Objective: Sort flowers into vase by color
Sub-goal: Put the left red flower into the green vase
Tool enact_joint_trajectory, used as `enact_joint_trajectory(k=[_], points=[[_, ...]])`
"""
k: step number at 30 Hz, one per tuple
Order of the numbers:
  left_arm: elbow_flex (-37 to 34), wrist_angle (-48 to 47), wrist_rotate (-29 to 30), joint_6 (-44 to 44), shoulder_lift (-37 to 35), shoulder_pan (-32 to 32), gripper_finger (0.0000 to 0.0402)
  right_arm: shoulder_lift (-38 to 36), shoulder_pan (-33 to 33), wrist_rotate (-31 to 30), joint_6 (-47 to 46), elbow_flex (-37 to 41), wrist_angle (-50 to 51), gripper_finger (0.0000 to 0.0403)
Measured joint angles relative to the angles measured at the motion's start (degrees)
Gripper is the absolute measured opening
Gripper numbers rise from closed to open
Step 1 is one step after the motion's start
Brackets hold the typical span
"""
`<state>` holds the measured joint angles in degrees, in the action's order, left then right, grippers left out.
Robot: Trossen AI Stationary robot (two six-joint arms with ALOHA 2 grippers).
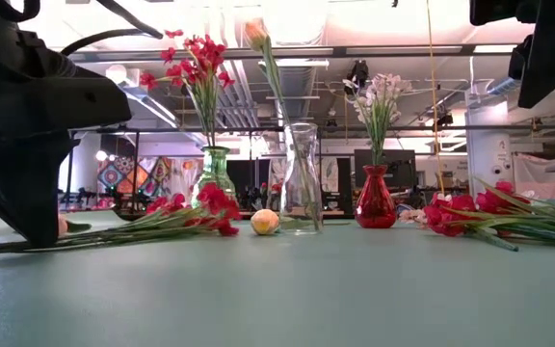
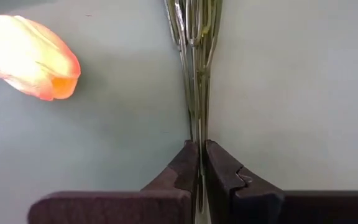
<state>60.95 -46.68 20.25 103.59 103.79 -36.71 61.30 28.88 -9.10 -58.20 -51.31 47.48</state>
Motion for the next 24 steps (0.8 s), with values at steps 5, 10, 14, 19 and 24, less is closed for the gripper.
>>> enact_joint_trajectory(k=[5, 10, 14, 19, 24], points=[[0.0, -0.48, -1.27, -3.13, -1.72, -0.26, 0.0, 0.0, 0.0, 0.0, 0.4, 0.0, 0.01, 0.0249], [0.0, -1.29, -6.1, -10.72, -7.45, -0.7, 0.0, 0.0, 0.0, -0.09, 0.4, 0.0, 0.0, 0.0249], [0.01, -1.8, -15.97, -15.89, -12.8, -0.7, 0.0, 0.0, 0.0, -0.3, 0.4, 0.0, 0.0, 0.0249], [0.02, -2.34, -16.42, -18.36, -14.8, -0.74, 0.0, 0.0, 0.0, -1.93, 0.47, 0.0, -0.11, 0.0249], [0.02, -2.29, -16.46, -21.19, -14.58, -0.76, 0.0014, 0.0, 0.0, -2.01, 0.49, 0.0, -0.19, 0.0249]])
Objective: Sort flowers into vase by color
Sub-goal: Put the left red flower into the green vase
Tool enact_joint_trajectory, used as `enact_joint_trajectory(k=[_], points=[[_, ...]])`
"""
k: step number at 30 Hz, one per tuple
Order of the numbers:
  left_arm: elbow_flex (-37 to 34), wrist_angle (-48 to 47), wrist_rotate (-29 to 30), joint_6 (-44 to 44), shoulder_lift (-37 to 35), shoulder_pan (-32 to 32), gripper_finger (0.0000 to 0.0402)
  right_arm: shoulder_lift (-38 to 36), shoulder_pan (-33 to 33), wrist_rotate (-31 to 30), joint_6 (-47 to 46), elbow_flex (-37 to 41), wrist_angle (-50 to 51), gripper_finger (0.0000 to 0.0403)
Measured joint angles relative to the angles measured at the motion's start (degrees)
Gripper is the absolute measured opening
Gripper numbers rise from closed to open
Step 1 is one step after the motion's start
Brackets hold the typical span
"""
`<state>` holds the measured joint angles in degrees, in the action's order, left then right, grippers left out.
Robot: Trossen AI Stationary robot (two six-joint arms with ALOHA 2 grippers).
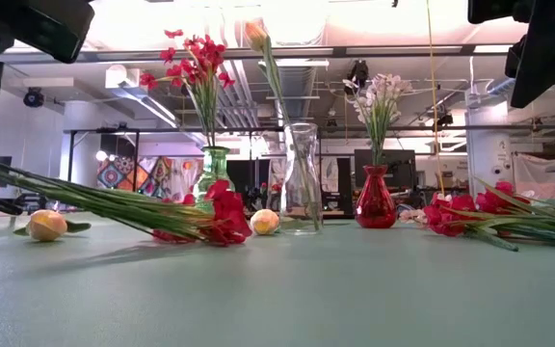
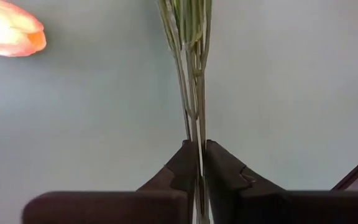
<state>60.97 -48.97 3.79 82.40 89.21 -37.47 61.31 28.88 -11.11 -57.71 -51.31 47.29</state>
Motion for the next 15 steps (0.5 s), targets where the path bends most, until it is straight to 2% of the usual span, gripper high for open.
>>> enact_joint_trajectory(k=[8, 13, 15], points=[[0.0, 0.05, -0.26, -1.29, 0.46, 0.0, 0.0104, -0.01, 0.0, 0.02, -0.05, 0.0, -0.03, 0.0249], [0.0, 3.8, 6.65, -4.2, 2.3, 0.24, 0.0167, -0.01, 0.0, 0.02, -0.11, 0.0, -0.03, 0.0249], [0.0, 5.02, 7.63, -5.89, 4.3, 0.97, 0.0182, 0.0, 0.0, 0.0, -0.11, 0.0, -0.05, 0.0249]])
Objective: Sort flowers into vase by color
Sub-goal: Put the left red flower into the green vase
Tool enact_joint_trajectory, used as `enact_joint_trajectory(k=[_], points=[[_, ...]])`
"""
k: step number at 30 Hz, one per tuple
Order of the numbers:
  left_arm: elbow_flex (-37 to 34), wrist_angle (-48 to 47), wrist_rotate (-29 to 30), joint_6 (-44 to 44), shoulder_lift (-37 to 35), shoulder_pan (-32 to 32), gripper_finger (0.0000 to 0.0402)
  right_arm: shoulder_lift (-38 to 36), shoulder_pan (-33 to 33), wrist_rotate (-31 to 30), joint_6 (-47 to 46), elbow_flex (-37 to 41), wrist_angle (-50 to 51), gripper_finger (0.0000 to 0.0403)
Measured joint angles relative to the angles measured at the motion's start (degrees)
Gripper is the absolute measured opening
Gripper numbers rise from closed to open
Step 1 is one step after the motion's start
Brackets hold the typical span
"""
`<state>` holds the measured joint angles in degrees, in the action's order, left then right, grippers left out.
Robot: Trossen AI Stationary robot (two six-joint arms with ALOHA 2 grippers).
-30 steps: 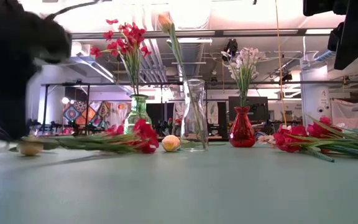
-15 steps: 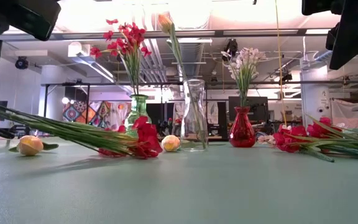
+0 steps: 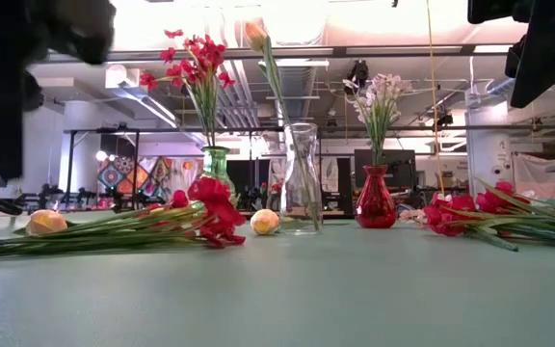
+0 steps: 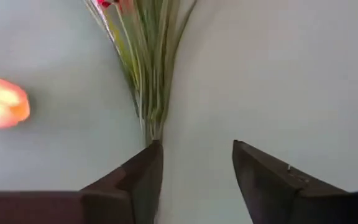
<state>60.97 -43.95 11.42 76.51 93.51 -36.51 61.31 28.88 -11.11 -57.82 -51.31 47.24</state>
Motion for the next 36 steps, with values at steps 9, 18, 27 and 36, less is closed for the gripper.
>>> enact_joint_trajectory(k=[9, 18, 27, 36], points=[[1.86, -2.91, 0.4, -3.2, 8.94, 3.12, 0.0194, -0.01, 0.0, 0.02, -1.17, 0.0, -0.26, 0.0249], [4.78, -5.88, 2.25, -6.36, 12.83, 3.23, 0.0189, 0.0, 0.0, 0.07, -1.73, 0.0, -1.38, 0.0249], [4.57, -4.08, 2.01, -6.76, 14.16, 3.82, 0.011, 0.0, 0.0, 0.09, -1.75, 0.0, -1.7, 0.0249], [4.84, -5.22, 2.09, -5.02, 13.44, 3.93, 0.0006, 0.0, 0.0, 0.08, -1.22, 0.0, -1.73, 0.0249]])
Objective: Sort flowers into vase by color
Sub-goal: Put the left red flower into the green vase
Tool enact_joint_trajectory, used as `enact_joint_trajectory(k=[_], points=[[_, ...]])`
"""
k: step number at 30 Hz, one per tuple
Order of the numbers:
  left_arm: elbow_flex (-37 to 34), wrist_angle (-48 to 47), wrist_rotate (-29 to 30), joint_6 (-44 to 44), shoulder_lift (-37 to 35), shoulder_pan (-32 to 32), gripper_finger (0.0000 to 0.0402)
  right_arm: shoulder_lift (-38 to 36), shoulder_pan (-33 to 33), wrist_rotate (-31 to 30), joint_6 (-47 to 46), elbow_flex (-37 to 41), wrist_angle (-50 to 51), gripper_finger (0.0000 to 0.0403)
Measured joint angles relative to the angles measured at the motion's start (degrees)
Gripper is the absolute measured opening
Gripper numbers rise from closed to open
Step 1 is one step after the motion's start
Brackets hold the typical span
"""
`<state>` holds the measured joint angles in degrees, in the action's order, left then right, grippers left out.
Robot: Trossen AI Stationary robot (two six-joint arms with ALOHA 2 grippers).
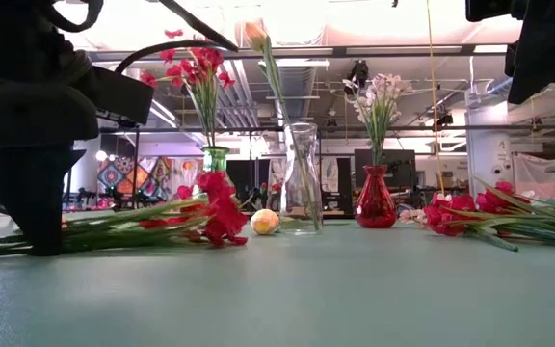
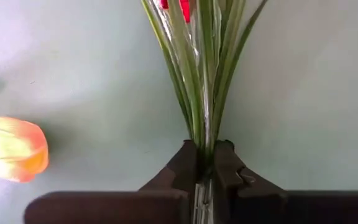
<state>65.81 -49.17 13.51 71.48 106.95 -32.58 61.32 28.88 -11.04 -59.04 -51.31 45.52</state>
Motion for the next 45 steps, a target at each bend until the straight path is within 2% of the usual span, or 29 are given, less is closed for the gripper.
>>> enact_joint_trajectory(k=[6, 10, 17, 22, 26, 31, 38, 43, 45], points=[[0.03, -0.11, 2.71, -1.98, -5.98, -0.91, 0.0001, -0.02, 0.93, -2.47, 2.77, 0.0, 0.0, 0.0249], [0.03, 3.92, 5.52, -10.5, -12.36, -2.38, 0.0, 0.0, 2.58, -7.15, 4.76, 0.19, -1.8, 0.0249], [-0.3, 26.05, 13.01, -38.17, -20.53, -3.66, 0.0, -0.02, 5.43, -13.67, 10.78, 3.18, -12.89, 0.0249], [-0.3, 43.14, 14.09, -60.23, -21.97, -2.41, 0.0, -0.01, 5.75, -16.03, 15.42, 5.57, -22.62, 0.0249], [-0.36, 51.78, 14.5, -72.3, -22.71, -0.51, 0.0, 0.0, 5.75, -16.19, 16.48, 6.19, -25.23, 0.0249], [-0.38, 54.58, 14.73, -79.64, -25.57, 2.92, 0.0, 0.0, 5.75, -17.45, 16.46, 6.23, -25.28, 0.0249], [-0.42, 54.55, 15.5, -89.24, -33.49, 7.51, 0.0, 0.0, 5.75, -17.59, 16.35, 6.23, -26.63, 0.0249], [-2.7, 55.07, 15.44, -92.73, -39.97, 14.23, 0.0, 0.0, 5.73, -17.69, 18.15, 6.23, -28.53, 0.0249], [-4.95, 56.15, 13.43, -92.84, -42.27, 18.05, 0.0, 0.0, 5.73, -18.01, 18.51, 6.23, -28.85, 0.0249]])
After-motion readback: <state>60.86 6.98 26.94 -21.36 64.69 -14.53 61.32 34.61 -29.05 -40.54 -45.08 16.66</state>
